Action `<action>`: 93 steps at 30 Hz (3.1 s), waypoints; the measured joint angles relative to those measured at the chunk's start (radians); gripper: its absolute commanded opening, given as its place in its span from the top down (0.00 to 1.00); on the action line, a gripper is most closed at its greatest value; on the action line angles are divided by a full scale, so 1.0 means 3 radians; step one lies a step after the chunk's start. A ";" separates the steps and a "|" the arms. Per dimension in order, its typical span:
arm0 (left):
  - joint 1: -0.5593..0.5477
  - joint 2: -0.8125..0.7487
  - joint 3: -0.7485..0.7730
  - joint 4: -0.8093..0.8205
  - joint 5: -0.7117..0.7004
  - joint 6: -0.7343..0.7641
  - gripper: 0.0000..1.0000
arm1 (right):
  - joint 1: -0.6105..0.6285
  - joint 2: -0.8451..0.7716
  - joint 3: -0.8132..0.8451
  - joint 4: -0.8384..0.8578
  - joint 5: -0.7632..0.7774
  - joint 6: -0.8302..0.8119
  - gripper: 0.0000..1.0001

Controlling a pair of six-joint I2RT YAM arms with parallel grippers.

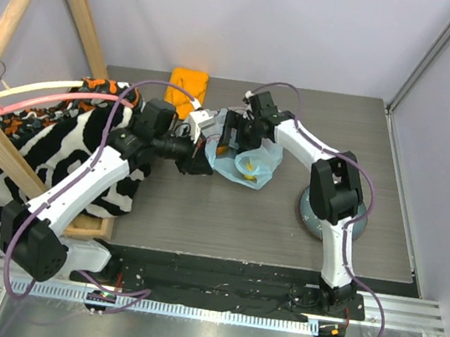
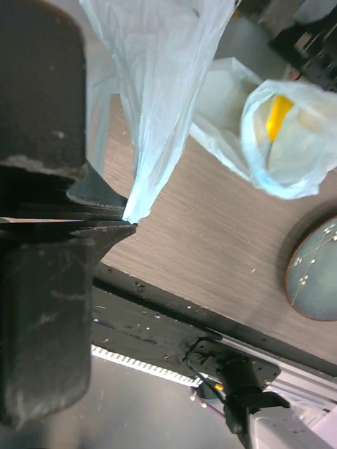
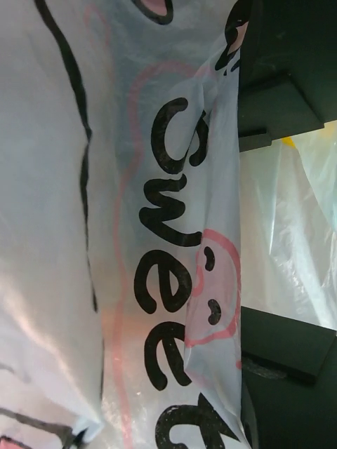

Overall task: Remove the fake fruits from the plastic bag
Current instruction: Take out the fake fruit from the plastic bag.

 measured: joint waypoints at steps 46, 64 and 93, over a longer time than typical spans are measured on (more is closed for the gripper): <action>0.0045 -0.0231 0.0144 0.0221 0.0061 -0.0210 1.00 | -0.0107 -0.0515 -0.0601 -0.0061 0.0585 -0.0987 0.60; 0.0045 -0.0032 0.0010 0.0251 0.0128 -0.0170 1.00 | -0.0051 -0.0023 -0.0008 0.0153 0.0557 -0.0449 0.30; 0.0064 0.0214 0.0066 0.0187 0.0145 -0.0215 1.00 | -0.0136 0.0991 0.1247 0.0323 0.0533 0.0291 0.99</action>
